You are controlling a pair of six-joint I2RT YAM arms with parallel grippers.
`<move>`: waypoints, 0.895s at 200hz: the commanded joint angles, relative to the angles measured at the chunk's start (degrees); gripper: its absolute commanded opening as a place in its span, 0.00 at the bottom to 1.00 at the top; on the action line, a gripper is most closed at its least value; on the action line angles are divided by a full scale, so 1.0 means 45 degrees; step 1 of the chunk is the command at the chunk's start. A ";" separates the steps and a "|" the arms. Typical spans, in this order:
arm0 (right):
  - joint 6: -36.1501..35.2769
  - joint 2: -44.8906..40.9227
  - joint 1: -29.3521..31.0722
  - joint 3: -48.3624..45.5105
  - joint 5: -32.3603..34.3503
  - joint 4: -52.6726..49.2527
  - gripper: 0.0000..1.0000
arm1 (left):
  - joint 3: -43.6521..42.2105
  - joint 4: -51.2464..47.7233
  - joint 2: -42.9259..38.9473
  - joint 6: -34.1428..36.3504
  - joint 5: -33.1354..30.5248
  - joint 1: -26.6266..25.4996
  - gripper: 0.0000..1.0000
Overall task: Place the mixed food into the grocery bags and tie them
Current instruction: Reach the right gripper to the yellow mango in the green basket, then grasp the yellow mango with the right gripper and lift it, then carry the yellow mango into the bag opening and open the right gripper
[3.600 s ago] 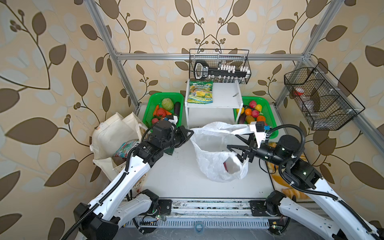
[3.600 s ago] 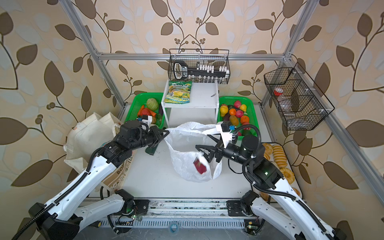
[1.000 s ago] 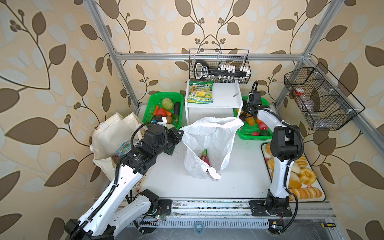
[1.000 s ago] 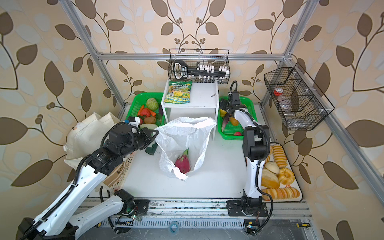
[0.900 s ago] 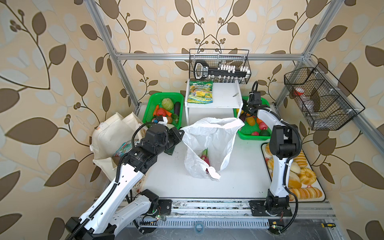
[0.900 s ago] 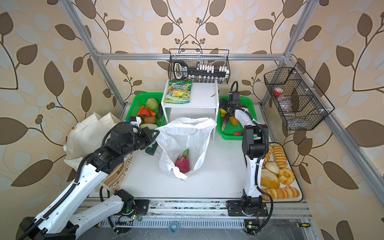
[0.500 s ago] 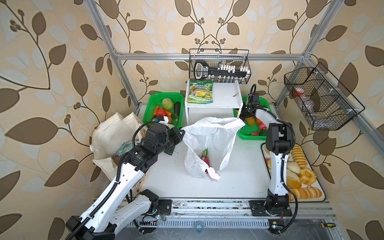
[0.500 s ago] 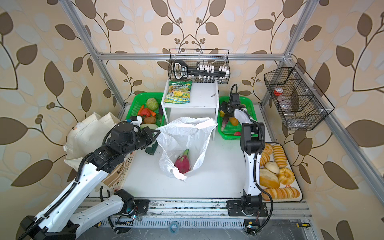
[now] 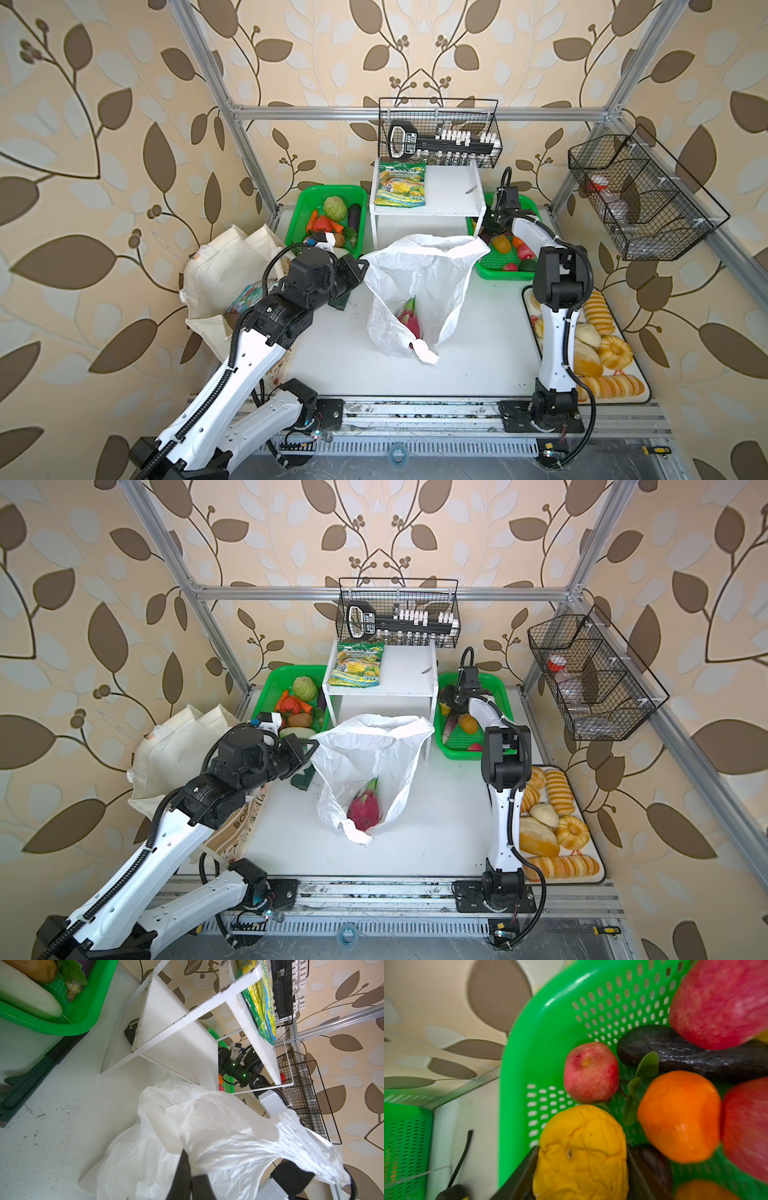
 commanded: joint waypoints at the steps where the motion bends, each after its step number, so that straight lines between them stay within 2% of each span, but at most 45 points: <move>1: -0.0557 -0.2325 -0.0117 -0.0675 -0.0828 -0.0249 0.52 | 0.0211 0.0064 -0.0360 -0.0004 -0.0350 0.0182 0.00; 52: 0.0086 -0.7663 -0.0663 -0.6394 -0.1905 0.1436 0.53 | 0.0032 0.0445 -0.0378 -0.0260 -0.0257 0.0201 0.00; 80: 0.0670 -1.1438 -0.0740 -0.9904 -0.2380 0.2127 0.53 | -0.0111 0.0620 -0.0330 -0.0447 -0.0254 0.0216 0.00; 112: 0.0966 -1.5624 -0.0739 -1.2811 -0.2897 0.1388 0.53 | -0.0162 0.0737 -0.0275 -0.0504 -0.0272 0.0221 0.00; 130: 0.1259 -1.7700 -0.0576 -1.3730 -0.3579 0.0902 0.53 | -0.0128 0.0798 -0.0196 -0.0519 -0.0377 0.0240 0.00; 149: 0.1113 -1.9331 -0.0415 -1.3781 -0.4613 0.0288 0.54 | -0.0080 0.0890 -0.0097 -0.0592 -0.0569 0.0240 0.00; 168: 0.0745 -2.0088 0.0093 -1.3198 -0.7067 0.0207 0.56 | 0.0056 0.0993 0.0112 -0.0622 -0.0551 0.0265 0.00; 179: 0.0417 -2.0200 0.0825 -1.2750 -0.7950 0.0152 0.57 | 0.0085 0.1089 0.0220 -0.0635 -0.0488 0.0261 0.00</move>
